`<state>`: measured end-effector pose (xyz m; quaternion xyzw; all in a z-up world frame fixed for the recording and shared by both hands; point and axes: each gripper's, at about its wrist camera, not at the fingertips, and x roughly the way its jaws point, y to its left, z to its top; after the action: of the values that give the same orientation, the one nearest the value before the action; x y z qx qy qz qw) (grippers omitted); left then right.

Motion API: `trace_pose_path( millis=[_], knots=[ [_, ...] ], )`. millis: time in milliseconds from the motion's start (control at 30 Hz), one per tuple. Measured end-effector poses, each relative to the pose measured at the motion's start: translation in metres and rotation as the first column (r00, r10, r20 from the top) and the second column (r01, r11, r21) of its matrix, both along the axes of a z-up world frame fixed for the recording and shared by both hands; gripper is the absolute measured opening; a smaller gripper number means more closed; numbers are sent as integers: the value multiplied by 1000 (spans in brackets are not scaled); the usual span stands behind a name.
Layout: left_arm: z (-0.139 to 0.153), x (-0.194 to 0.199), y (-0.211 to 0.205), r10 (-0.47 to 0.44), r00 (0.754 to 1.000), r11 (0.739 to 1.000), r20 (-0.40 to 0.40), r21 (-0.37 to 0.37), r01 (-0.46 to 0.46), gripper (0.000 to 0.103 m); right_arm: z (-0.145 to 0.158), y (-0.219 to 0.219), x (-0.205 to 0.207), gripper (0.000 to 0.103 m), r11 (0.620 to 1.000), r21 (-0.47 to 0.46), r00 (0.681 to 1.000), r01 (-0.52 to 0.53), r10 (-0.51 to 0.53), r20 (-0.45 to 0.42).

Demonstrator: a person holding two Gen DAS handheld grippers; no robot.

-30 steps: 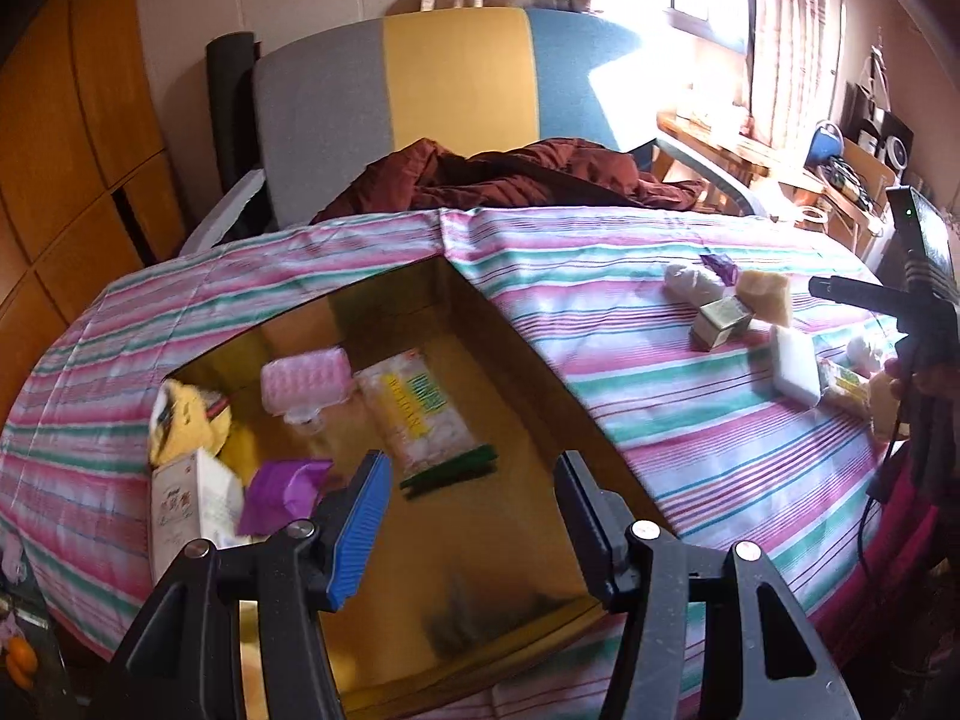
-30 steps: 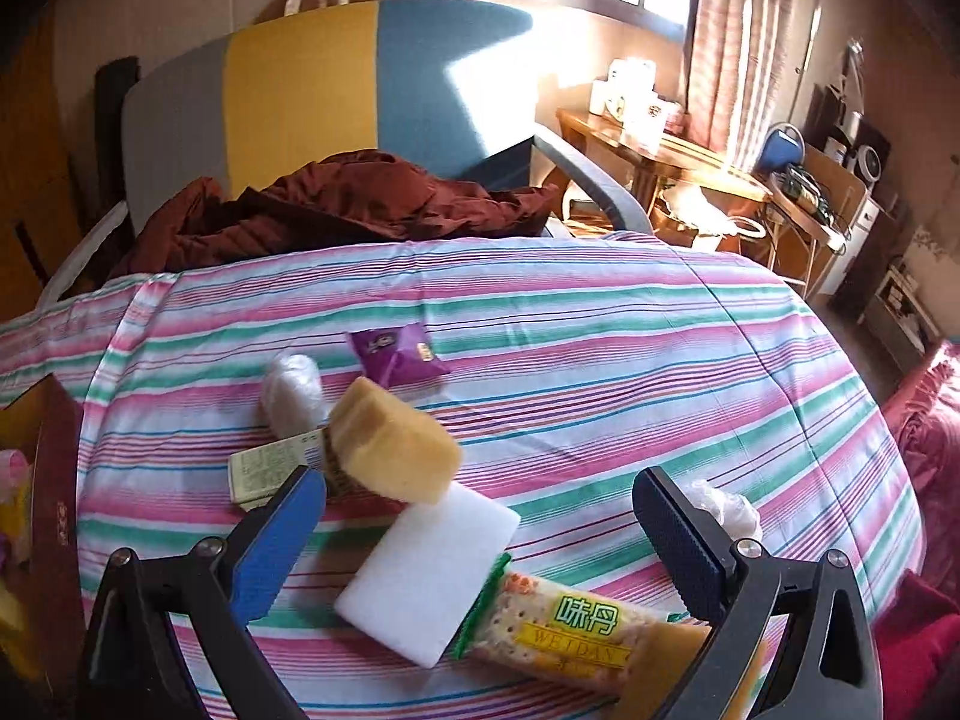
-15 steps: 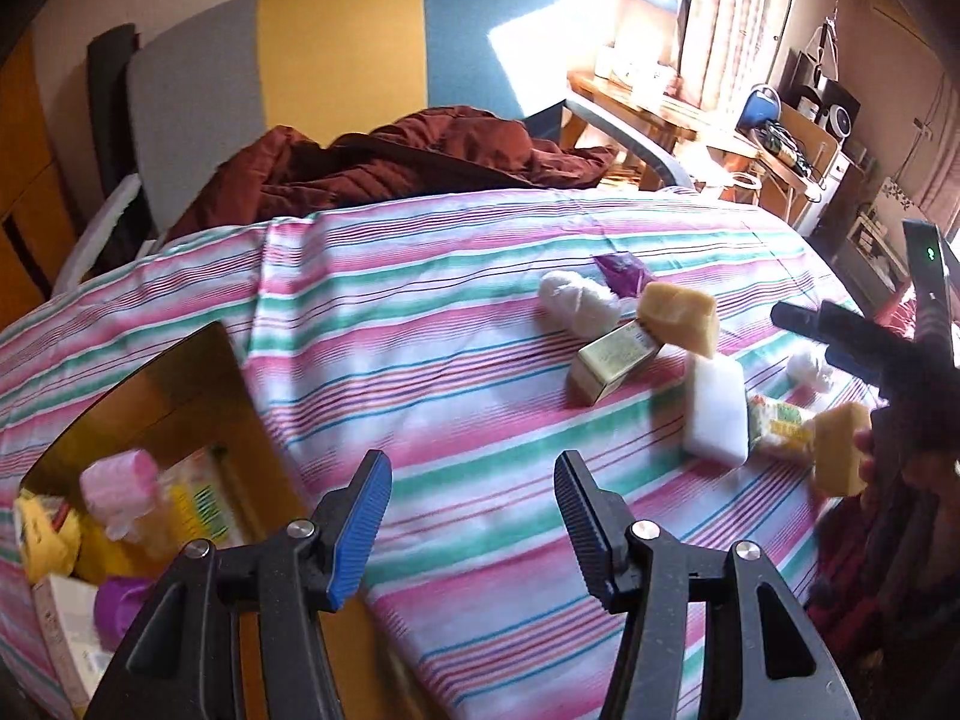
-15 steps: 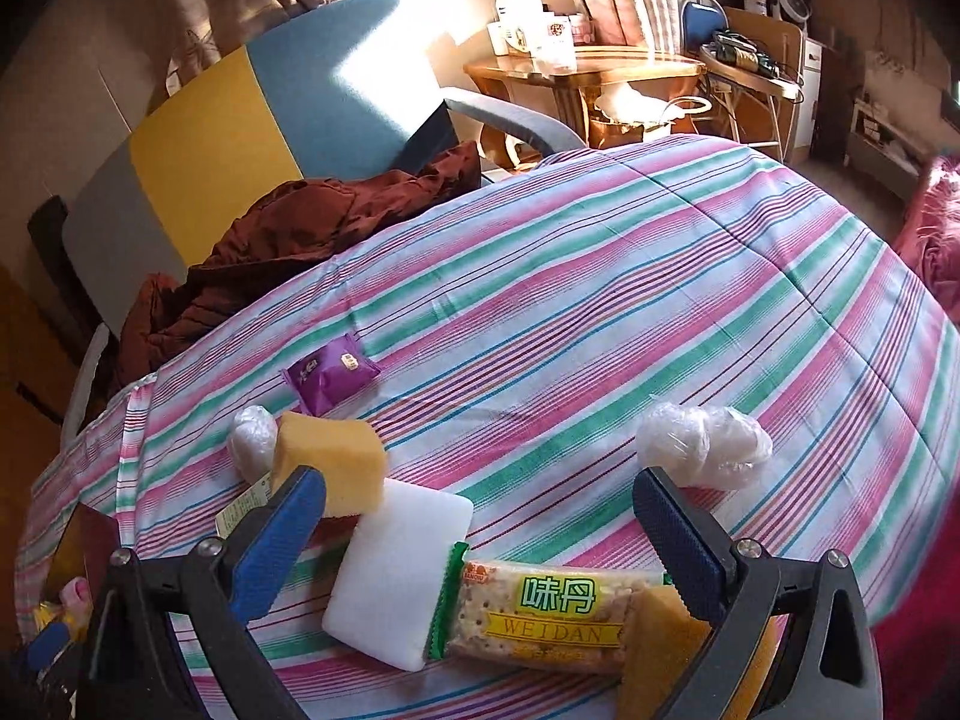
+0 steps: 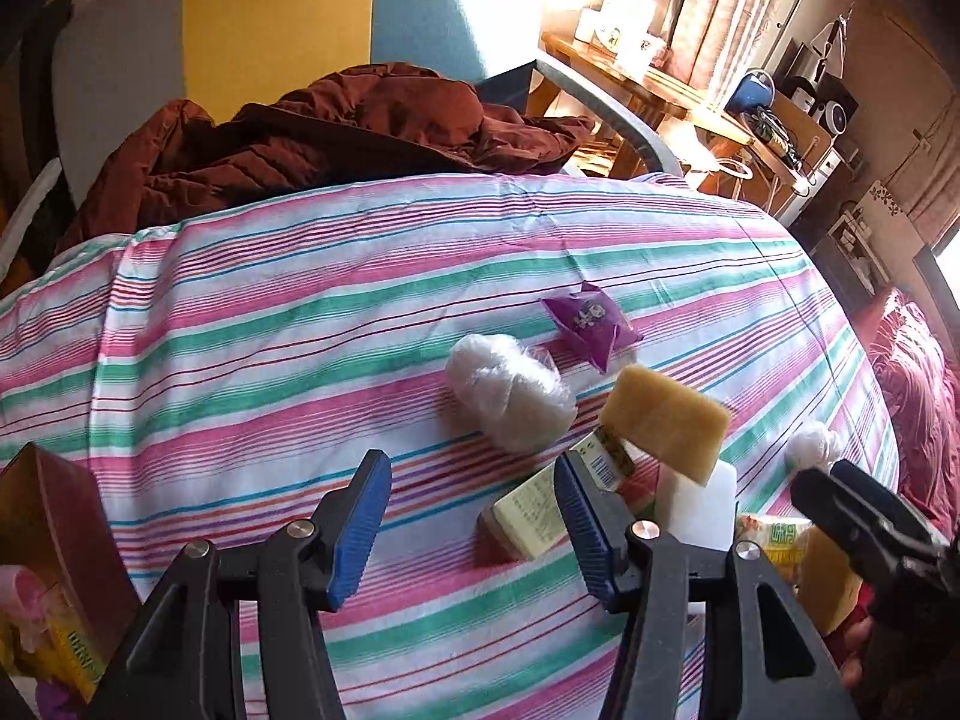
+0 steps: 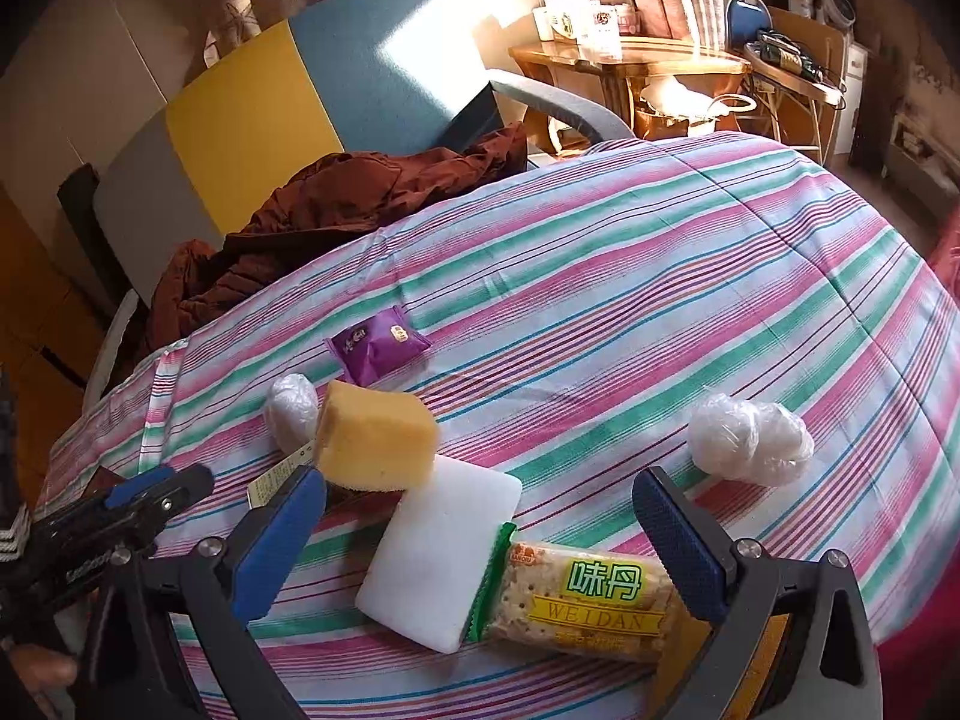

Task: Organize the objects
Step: 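Grasp the clear plastic bag with the left tool while the right tool grasps the small purple packet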

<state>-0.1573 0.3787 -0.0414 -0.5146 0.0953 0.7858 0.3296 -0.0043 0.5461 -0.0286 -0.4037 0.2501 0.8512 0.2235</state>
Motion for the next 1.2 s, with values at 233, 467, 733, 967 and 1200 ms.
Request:
trace_pose_path(
  millis=[233,467,733,967,1200],
  knots=[
    [-22,-28,31,19,998,1000,54,15,-20,57,-1,0,0,103,1000,-19,1000,-13,13,-2],
    [-47,-44,48,19,999,1000,50,-15,-19,53,-3,0,-2,103,1000,-22,1000,-19,20,7],
    [-45,-34,16,1,1000,998,-1,-55,-1,35,-3,-10,-8,103,997,-6,997,-74,74,2],
    [-45,-27,-14,30,999,997,22,-65,-29,35,3,-1,-21,103,981,-162,993,-107,98,-62],
    [-45,-21,-28,44,998,999,46,-21,-43,35,2,30,-93,102,931,-351,994,-96,72,-81]
  ],
)
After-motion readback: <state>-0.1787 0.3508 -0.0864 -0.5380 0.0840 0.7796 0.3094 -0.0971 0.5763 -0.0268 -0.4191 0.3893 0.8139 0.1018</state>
